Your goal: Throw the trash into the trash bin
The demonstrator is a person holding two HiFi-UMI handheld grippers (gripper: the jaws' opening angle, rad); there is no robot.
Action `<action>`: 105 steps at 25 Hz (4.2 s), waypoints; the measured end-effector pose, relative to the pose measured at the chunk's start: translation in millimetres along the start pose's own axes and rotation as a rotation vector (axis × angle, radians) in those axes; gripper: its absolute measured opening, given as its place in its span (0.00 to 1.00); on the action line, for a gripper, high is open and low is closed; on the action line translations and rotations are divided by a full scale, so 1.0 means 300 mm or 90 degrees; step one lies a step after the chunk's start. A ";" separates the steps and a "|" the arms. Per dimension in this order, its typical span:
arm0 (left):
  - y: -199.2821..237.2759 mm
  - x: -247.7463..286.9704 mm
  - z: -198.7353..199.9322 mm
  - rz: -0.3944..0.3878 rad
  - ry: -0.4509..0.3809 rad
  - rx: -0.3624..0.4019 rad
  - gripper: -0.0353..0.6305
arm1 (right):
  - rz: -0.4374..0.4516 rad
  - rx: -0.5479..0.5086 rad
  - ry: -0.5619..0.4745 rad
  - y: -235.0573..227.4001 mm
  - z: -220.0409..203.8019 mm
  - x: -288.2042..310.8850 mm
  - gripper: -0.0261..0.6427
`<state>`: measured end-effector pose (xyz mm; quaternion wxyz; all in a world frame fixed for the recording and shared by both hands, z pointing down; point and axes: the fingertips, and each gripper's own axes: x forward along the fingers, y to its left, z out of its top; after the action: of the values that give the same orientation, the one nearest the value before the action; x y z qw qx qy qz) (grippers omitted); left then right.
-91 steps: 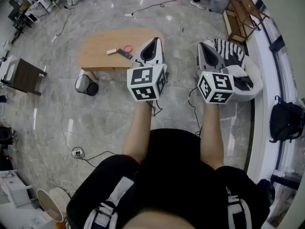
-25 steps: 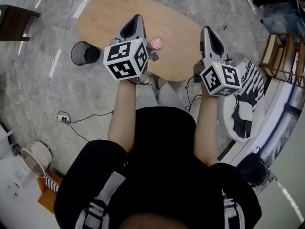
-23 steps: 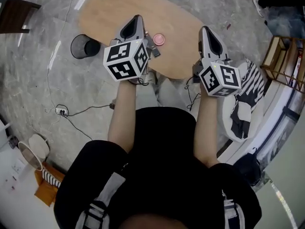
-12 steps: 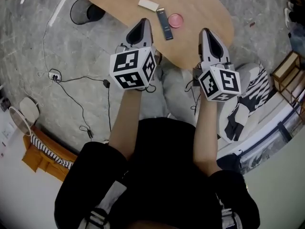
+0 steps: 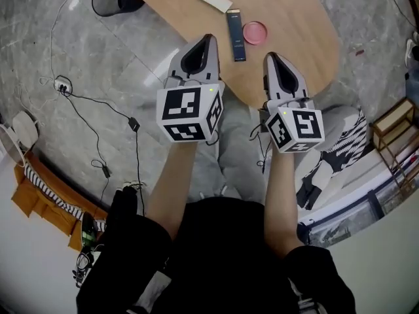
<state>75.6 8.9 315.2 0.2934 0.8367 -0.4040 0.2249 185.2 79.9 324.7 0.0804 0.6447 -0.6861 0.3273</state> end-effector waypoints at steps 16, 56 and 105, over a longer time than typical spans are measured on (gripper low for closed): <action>0.319 0.169 -0.297 0.110 0.020 -0.100 0.06 | 0.105 0.016 0.083 -0.012 -0.344 0.458 0.06; 0.533 0.141 -0.330 0.173 0.020 -0.152 0.06 | 0.074 -0.006 0.250 -0.047 -0.315 0.950 0.33; 1.540 -0.299 -0.128 0.358 -0.135 -0.180 0.06 | 0.258 -0.469 0.169 1.109 -0.290 1.485 0.28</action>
<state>-354.3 -148.1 430.9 0.2895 0.6620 -0.6748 0.1502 -223.1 -258.0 514.1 0.3263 0.3775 -0.8536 0.1496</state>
